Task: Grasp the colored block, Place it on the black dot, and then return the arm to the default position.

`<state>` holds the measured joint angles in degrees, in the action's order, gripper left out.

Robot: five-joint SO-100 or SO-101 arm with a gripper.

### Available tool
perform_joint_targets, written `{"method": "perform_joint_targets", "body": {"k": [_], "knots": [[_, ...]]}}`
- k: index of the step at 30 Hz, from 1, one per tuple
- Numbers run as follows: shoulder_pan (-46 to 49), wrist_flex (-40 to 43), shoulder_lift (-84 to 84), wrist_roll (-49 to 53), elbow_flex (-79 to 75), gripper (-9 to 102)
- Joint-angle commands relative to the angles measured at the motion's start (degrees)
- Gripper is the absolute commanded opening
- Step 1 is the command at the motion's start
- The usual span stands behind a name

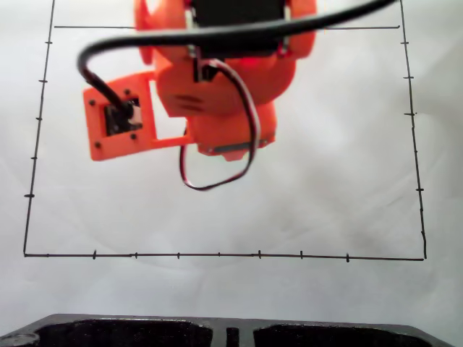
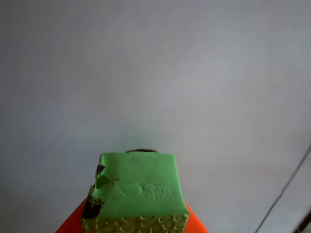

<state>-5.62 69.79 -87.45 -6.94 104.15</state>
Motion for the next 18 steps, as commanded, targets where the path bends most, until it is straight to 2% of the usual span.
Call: {"method": "perform_joint_targets", "body": {"k": [1,10,18], "knots": [[0.09,-0.35,-0.09,1.05,-0.26,5],[-0.26,-0.79,-0.35,2.29,1.76,7],[0.0,-0.35,-3.78,3.25,5.98,13]]}}
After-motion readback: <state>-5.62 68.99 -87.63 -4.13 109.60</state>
